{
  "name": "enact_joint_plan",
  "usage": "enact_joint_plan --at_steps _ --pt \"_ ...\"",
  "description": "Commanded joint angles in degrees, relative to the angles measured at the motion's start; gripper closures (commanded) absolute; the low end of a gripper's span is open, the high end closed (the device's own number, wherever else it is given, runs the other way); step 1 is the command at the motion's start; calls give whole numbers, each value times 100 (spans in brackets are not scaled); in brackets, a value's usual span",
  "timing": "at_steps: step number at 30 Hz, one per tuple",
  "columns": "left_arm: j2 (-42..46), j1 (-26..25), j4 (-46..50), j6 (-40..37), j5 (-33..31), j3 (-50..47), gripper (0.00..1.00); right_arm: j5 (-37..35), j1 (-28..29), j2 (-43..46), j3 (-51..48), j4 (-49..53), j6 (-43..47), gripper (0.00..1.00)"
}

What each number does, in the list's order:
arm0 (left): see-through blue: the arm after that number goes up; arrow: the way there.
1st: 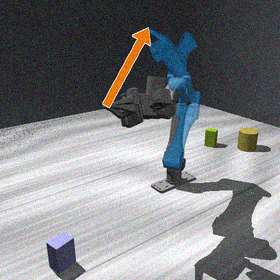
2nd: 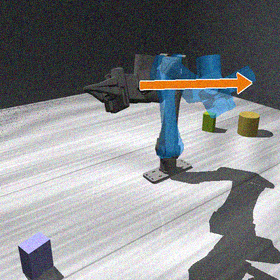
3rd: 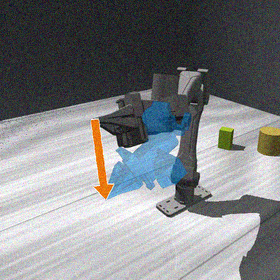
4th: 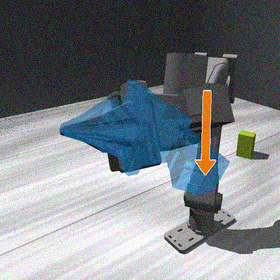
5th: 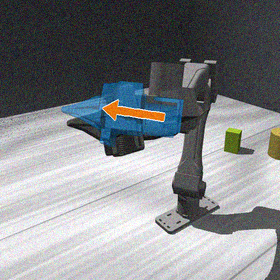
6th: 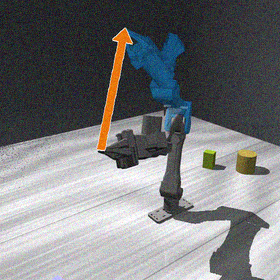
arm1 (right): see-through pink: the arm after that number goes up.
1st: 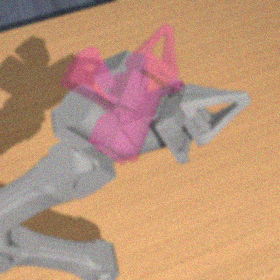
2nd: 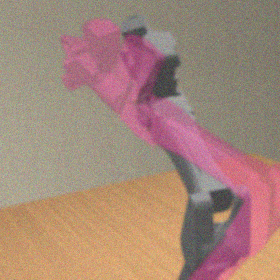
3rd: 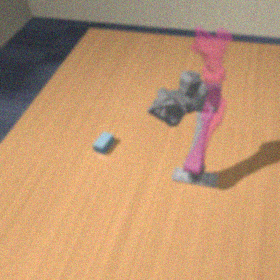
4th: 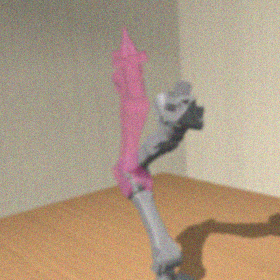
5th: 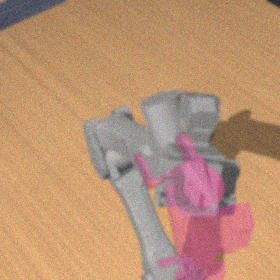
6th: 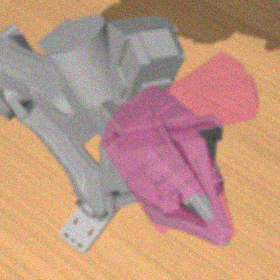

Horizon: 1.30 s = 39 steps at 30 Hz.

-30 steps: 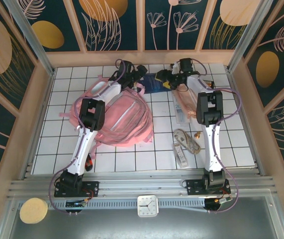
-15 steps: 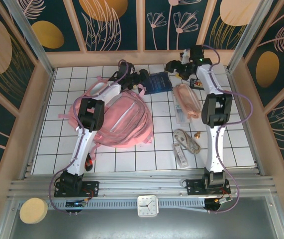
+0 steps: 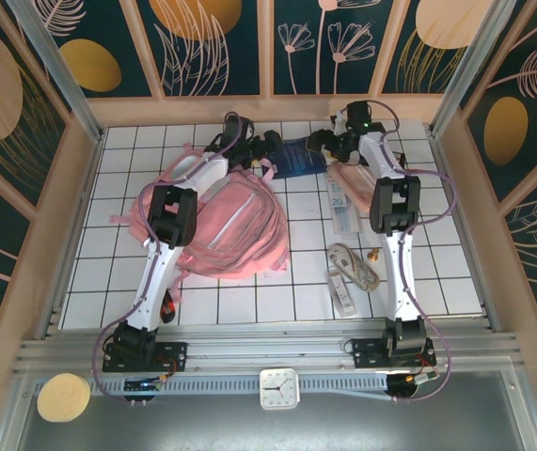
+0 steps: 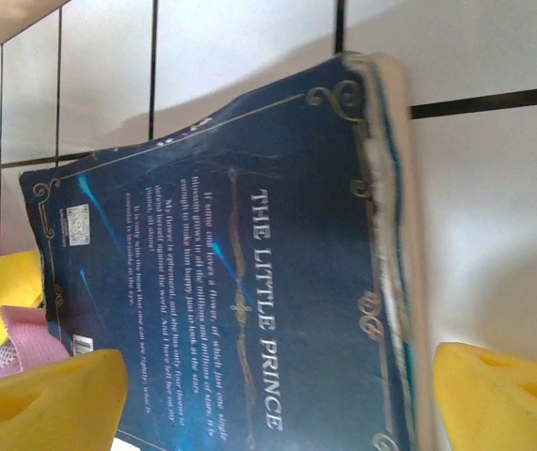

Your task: Pack books, pencil case, and school supplies into a backpack

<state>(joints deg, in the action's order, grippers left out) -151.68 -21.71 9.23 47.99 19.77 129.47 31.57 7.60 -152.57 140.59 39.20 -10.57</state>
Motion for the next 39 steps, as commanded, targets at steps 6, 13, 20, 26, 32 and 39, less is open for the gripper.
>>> enact_joint_plan --at_steps 6,13,20,26,32,39 --pt "-314 -44 94 -28 647 137 1 533 301 -379 161 171 251 16" --pt "-233 -48 -70 -109 781 -35 1 754 405 299 -702 -452 244 43" --pt "32 -13 -89 -262 756 -435 1 578 352 1230 -1903 -1267 134 72" --pt "226 34 -97 -382 730 -750 1 259 348 1556 -2225 -1360 53 100" --pt "360 62 114 -696 721 -810 1 227 340 1934 -2484 -1299 27 100" --pt "563 91 665 -1488 782 -784 1 675 320 2818 -3386 -1149 -91 100"
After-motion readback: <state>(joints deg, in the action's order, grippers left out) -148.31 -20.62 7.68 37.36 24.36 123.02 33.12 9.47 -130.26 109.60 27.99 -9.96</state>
